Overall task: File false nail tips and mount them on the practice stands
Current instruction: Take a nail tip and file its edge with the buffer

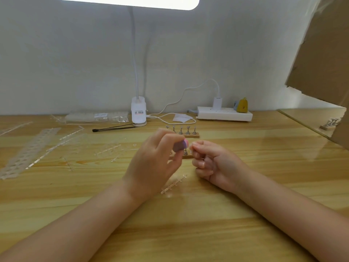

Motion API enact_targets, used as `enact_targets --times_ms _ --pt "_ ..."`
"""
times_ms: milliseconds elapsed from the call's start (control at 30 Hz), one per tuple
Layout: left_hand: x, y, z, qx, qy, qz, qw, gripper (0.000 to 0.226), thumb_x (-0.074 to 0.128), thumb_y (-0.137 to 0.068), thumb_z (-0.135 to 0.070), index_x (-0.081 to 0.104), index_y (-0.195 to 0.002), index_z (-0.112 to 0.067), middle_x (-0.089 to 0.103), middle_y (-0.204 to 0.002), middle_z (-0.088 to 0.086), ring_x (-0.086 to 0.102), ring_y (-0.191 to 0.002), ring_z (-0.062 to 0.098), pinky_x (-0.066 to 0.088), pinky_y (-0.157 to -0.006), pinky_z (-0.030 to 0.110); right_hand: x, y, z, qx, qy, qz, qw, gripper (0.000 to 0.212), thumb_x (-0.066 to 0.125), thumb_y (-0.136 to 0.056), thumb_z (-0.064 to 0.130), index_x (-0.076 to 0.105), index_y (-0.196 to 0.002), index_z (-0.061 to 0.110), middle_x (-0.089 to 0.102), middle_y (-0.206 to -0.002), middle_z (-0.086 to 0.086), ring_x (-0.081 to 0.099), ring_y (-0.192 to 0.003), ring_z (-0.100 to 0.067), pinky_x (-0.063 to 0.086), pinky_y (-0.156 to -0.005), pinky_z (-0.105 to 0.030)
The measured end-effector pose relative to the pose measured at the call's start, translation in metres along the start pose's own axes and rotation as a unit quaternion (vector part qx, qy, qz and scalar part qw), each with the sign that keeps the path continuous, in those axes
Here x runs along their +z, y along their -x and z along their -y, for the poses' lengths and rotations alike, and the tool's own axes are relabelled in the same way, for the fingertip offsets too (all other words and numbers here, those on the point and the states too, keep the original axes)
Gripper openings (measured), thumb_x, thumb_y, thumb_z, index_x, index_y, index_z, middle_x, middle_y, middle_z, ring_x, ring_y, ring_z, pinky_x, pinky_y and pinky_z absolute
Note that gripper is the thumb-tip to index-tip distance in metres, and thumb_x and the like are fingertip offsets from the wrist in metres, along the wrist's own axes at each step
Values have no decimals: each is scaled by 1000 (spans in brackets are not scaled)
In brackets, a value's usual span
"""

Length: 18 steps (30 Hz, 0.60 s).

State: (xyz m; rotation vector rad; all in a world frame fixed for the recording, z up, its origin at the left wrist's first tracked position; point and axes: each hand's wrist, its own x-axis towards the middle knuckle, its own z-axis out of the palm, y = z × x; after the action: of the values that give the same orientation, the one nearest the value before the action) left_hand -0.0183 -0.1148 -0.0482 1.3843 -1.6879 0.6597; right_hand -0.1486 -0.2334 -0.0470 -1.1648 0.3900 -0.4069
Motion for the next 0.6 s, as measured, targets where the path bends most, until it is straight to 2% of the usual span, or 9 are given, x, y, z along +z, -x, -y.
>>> enact_targets --times_ms 100,200,267,400,533,600 --pt "4 0 -7 41 -4 20 999 20 61 -87 -9 54 -105 -10 64 -88 12 63 -77 26 53 -69 36 0 -1 -1 -10 11 1 1000 16 63 -74 17 58 -87 10 48 -62 2 38 -46 -7 20 -39 -17" --pt "3 1 0 -25 -52 36 998 12 67 -80 0 65 -92 0 63 -82 12 61 -67 29 52 -58 43 -1 -2 1 -5 3 -3 1000 11 61 -76 15 64 -85 10 48 -63 2 38 -46 -6 21 -38 -16" --pt "2 3 2 -50 -52 31 997 14 69 -78 3 65 -92 2 63 -85 11 61 -70 27 53 -60 44 -1 -2 0 -9 3 -4 1000 9 62 -77 15 67 -83 11 49 -63 3 38 -46 -7 21 -38 -16" --pt "3 1 -4 -8 6 27 1000 18 61 -84 -3 62 -100 6 61 -93 11 61 -80 23 52 -72 36 -1 -2 -2 -18 6 1 1000 7 64 -78 14 64 -85 12 52 -64 2 38 -47 -7 23 -37 -15" --pt "5 5 2 -52 -21 67 996 16 67 -81 4 64 -97 2 61 -88 10 61 -74 25 53 -63 43 -2 -1 -1 -16 -9 -8 1000 10 63 -77 14 67 -86 10 51 -64 1 38 -47 -7 23 -37 -15" --pt "5 6 3 -61 -7 50 997 17 67 -82 4 63 -99 1 62 -89 9 61 -77 23 53 -66 40 -1 -1 -2 -21 -7 -11 1000 10 63 -77 14 67 -85 10 52 -64 1 39 -46 -7 22 -37 -15"
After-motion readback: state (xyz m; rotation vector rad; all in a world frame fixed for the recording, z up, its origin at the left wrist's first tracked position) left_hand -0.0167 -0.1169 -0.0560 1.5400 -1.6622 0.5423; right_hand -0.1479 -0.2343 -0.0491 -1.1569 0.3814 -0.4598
